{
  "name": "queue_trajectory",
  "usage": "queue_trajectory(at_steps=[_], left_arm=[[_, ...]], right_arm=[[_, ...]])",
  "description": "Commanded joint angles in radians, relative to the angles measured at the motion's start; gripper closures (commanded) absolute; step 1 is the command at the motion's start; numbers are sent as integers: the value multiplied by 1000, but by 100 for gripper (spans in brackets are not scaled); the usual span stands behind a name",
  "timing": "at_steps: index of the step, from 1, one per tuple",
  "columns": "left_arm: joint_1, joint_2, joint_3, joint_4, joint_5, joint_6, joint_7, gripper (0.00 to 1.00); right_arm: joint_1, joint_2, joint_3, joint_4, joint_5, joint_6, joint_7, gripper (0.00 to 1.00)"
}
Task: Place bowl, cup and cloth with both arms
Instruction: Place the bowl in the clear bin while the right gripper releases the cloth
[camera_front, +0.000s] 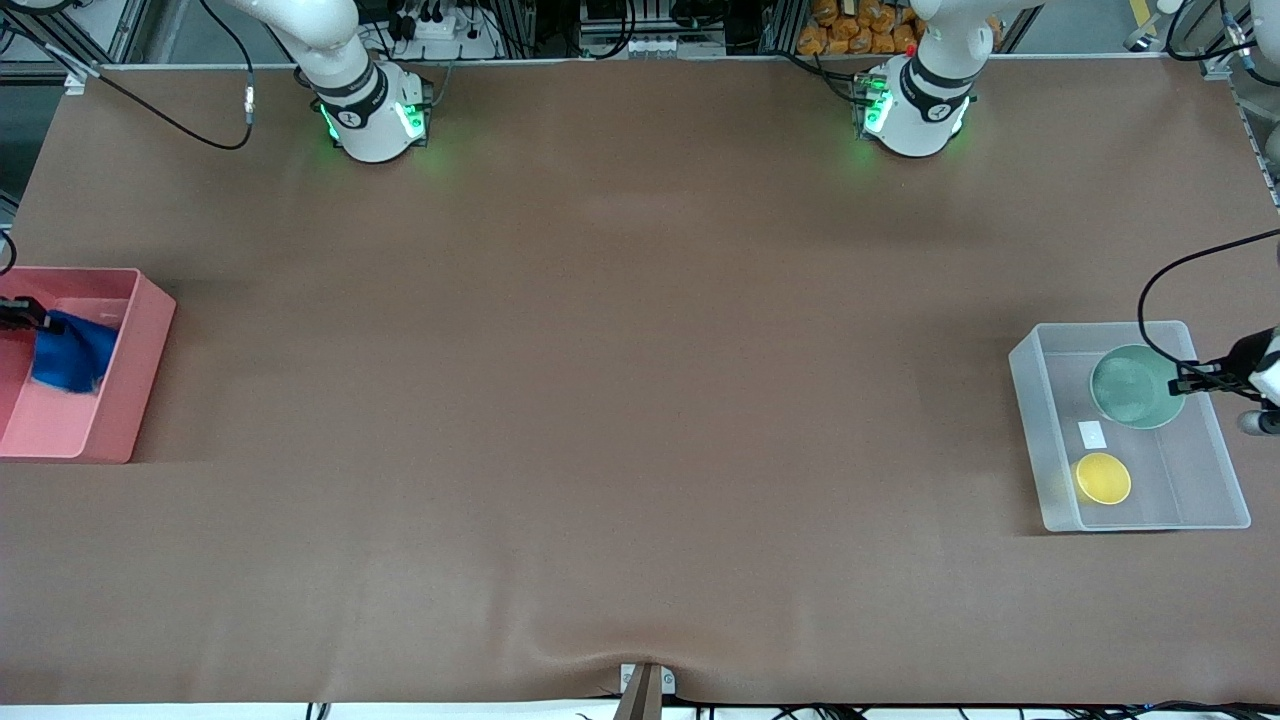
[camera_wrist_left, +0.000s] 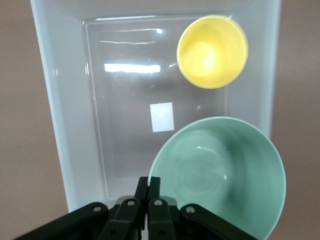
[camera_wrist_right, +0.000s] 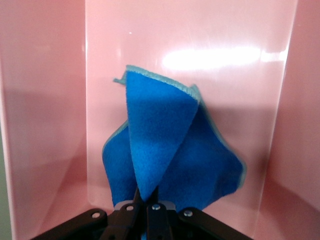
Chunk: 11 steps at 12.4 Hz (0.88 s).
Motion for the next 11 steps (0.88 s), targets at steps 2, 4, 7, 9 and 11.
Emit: queue_trajectory(at_steps=[2, 4, 7, 9, 11], left_arm=[[45, -33, -14, -115, 9, 118, 60, 100], [47, -26, -14, -162, 9, 184, 72, 100], [48, 0, -14, -231, 7, 307, 111, 100], [53, 24, -14, -254, 7, 361, 134, 100], [53, 56, -14, -250, 9, 387, 158, 93]], right_arm=[[-17, -14, 22, 8, 21, -23, -9, 0], [-9, -14, 24, 21, 82, -18, -5, 0], [29, -66, 24, 29, 92, -30, 101, 0], [60, -109, 22, 29, 87, -41, 161, 0], [86, -149, 22, 23, 84, -44, 271, 0]])
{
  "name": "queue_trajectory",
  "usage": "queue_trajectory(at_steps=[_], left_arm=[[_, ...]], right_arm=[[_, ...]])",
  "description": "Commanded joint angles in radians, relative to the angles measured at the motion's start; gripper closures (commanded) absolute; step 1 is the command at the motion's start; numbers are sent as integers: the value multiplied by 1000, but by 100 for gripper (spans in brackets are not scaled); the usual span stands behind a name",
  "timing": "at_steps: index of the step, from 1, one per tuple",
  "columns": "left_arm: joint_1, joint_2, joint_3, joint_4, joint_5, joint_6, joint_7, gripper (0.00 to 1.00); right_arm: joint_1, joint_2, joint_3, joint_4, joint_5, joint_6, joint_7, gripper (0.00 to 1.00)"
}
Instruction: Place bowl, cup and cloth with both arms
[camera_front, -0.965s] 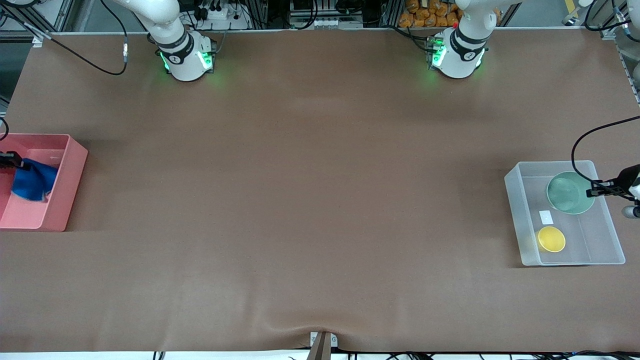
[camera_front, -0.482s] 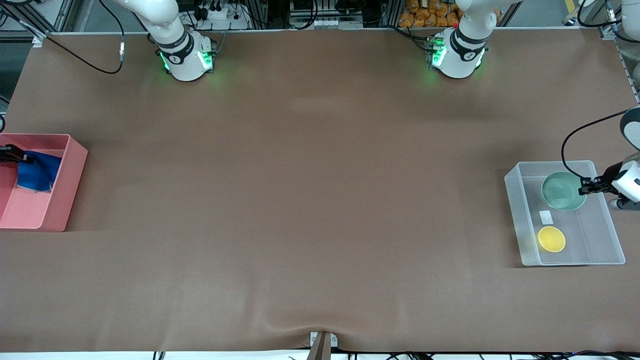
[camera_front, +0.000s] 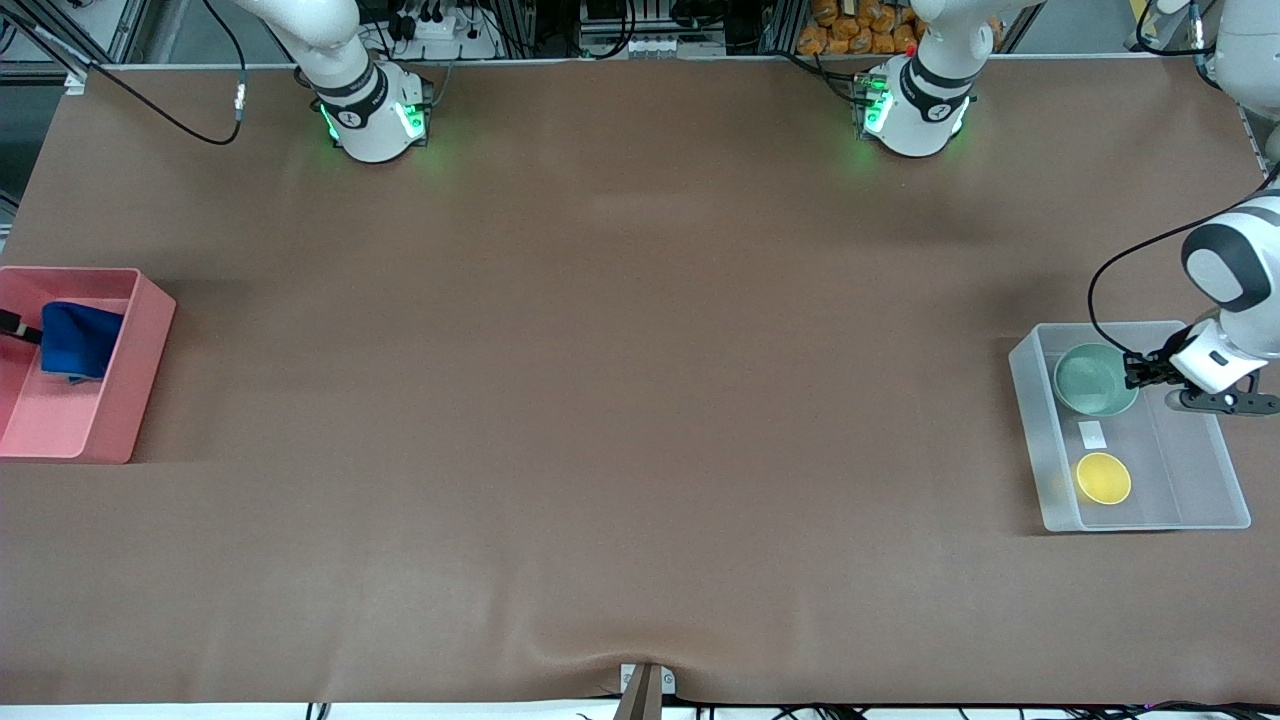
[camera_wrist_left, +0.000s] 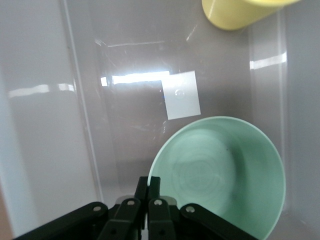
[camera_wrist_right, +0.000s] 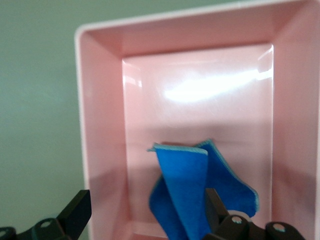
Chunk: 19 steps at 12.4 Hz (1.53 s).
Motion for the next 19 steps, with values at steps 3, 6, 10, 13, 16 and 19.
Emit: queue_trajectory(at_steps=[3, 6, 10, 13, 16, 19], left_arm=[[6, 16, -8, 8, 10, 39, 69, 49], [1, -10, -7, 52, 20, -1, 79, 0], [-29, -24, -7, 227, 18, -216, 71, 0], [-54, -39, -7, 324, 15, -358, 39, 0], [-121, -85, -8, 324, 15, -402, -132, 0], [-216, -130, -8, 345, 9, -458, -371, 0]], right_arm=[[70, -117, -6, -26, -14, -22, 181, 0], [136, -208, -5, -25, -97, -137, 342, 0], [271, -344, 0, -19, -168, -281, 533, 0], [410, -435, 1, -9, -188, -471, 762, 0], [559, -509, 3, -9, -189, -522, 853, 0], [598, -529, 3, -9, -175, -532, 788, 0]])
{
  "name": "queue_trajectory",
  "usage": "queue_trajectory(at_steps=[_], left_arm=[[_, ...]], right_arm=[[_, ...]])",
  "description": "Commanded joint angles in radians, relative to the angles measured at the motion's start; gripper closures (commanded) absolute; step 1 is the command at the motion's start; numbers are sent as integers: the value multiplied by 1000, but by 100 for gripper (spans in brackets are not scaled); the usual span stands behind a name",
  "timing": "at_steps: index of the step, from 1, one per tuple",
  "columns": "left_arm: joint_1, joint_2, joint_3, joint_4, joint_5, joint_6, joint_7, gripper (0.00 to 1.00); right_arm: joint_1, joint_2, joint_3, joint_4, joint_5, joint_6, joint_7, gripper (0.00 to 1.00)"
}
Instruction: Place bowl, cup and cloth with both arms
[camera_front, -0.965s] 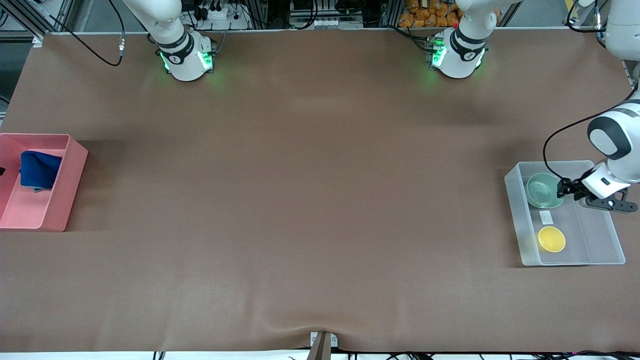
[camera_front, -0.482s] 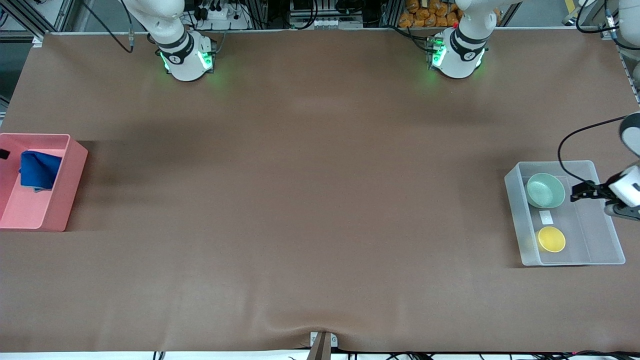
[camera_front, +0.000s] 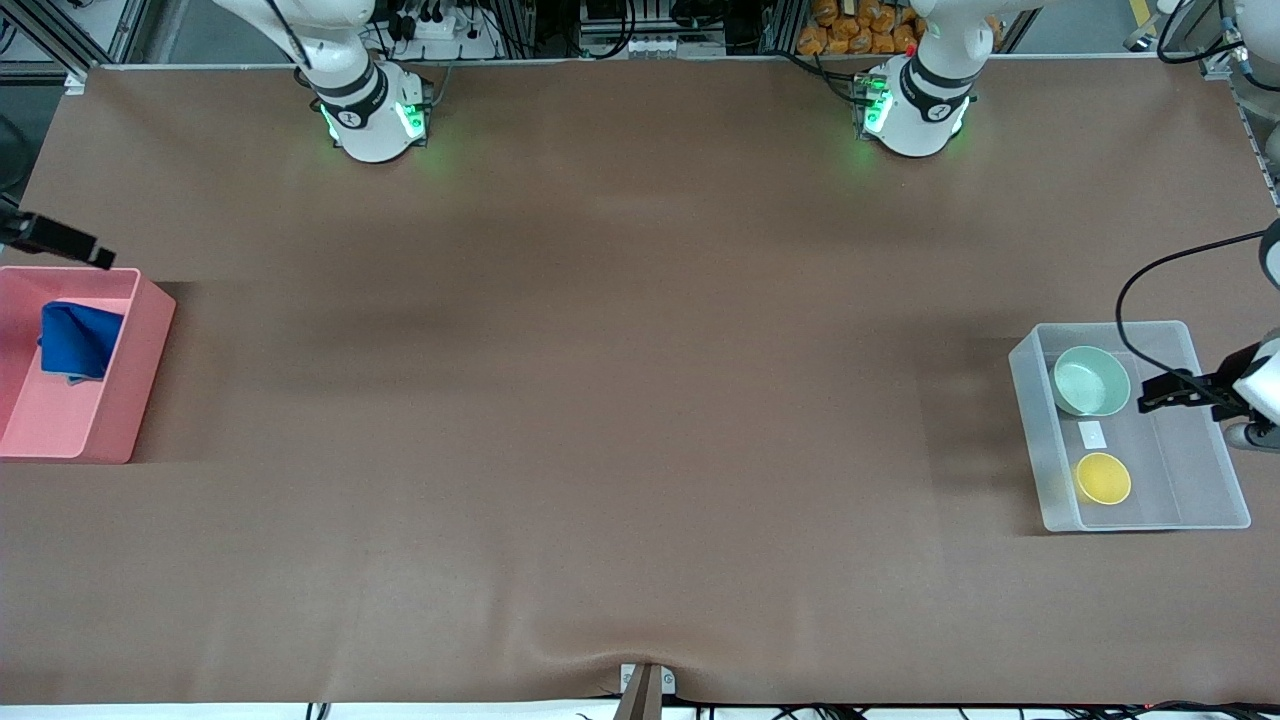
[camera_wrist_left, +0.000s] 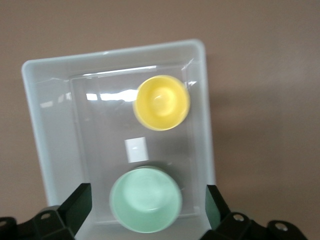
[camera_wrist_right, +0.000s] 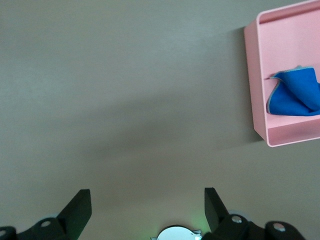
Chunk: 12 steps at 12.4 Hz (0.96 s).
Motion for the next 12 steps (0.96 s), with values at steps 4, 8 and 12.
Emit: queue_trajectory(at_steps=[4, 8, 12], left_arm=[[-176, -71, -1, 52, 7, -98, -406, 0], [-158, -209, -77, 40, 15, -275, -460, 0], [-156, -412, -102, -86, 21, -340, -473, 0]], right_arm=[[-3, -15, -20, -5, -4, 6, -330, 0], [4, -11, -11, 27, -4, 6, -131, 0], [58, -17, -12, 15, -7, 0, -116, 0]])
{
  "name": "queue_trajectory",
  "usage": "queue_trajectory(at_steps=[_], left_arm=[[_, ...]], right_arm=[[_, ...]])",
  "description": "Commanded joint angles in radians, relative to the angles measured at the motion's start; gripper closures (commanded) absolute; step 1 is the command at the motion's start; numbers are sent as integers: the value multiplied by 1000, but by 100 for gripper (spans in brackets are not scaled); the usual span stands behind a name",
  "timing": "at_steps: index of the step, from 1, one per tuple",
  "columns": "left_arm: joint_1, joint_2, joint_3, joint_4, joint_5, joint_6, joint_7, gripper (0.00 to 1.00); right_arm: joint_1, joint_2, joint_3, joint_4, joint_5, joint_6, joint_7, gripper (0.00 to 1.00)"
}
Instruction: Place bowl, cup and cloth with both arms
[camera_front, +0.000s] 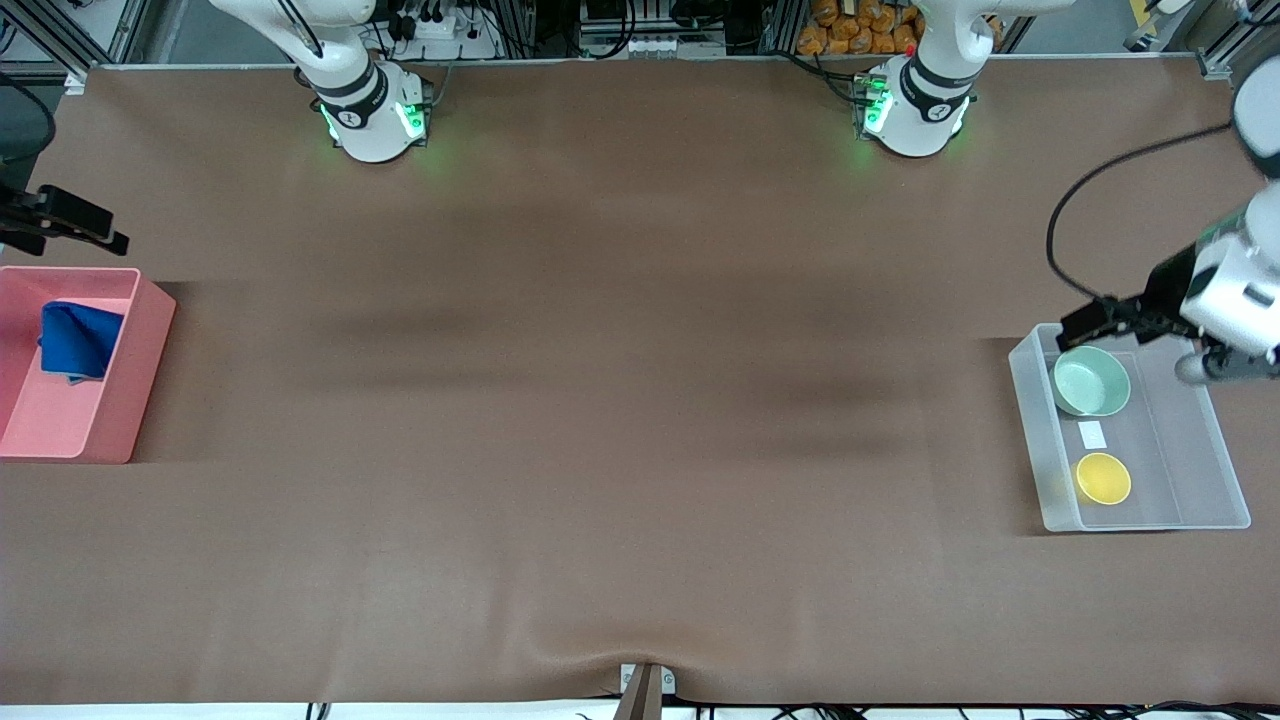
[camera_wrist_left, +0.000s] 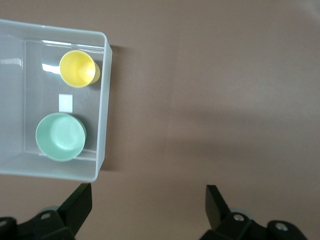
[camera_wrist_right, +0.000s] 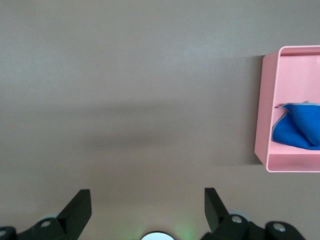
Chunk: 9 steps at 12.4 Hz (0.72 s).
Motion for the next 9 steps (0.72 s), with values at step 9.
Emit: queue_trajectory(at_steps=[9], left_arm=[[2, -2, 12, 47, 26, 16, -4, 0]], right_arm=[[4, 6, -9, 34, -6, 7, 16, 0]])
